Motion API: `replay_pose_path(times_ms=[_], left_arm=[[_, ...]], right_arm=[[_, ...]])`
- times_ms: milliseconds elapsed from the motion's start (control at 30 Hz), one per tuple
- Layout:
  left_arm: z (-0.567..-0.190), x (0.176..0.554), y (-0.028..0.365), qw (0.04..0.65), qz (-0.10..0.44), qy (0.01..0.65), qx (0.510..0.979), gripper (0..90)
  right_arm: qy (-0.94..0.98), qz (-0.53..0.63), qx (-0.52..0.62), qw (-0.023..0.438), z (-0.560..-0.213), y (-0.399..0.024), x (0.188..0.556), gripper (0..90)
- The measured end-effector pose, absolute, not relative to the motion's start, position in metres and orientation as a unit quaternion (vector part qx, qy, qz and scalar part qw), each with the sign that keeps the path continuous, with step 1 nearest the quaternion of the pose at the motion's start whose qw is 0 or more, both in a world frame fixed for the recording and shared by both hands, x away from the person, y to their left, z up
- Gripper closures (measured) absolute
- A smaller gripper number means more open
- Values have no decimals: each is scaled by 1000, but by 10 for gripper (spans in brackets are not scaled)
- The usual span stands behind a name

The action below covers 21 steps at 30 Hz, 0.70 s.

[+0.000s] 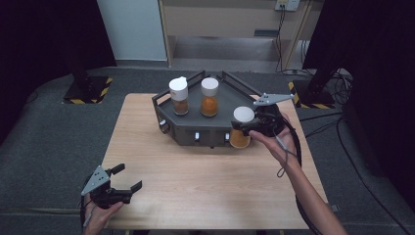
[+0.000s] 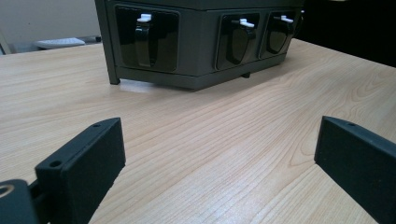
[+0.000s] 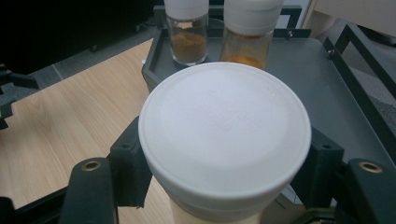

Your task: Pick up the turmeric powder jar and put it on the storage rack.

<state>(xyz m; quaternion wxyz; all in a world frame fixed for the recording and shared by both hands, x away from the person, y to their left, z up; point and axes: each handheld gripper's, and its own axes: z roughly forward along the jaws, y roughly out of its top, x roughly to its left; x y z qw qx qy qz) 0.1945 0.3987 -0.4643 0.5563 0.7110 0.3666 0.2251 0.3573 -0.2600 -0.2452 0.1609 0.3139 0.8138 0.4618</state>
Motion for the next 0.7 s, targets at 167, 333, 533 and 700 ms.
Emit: replay_pose_path(times_ms=[167, 333, 533, 700], left_arm=[[-464, 194, 399, 556, 225, 367, 711, 6], [-464, 194, 399, 556, 225, 367, 710, 6], [-464, 194, 399, 557, 225, 367, 710, 6], [-464, 194, 399, 557, 225, 368, 710, 6]], right_arm=[[813, 459, 319, 161, -234, -256, 366, 332], [807, 462, 328, 164, -227, -254, 374, 332], [804, 458, 338, 174, -219, -249, 383, 332], [799, 454, 351, 181, -215, -246, 392, 333]])
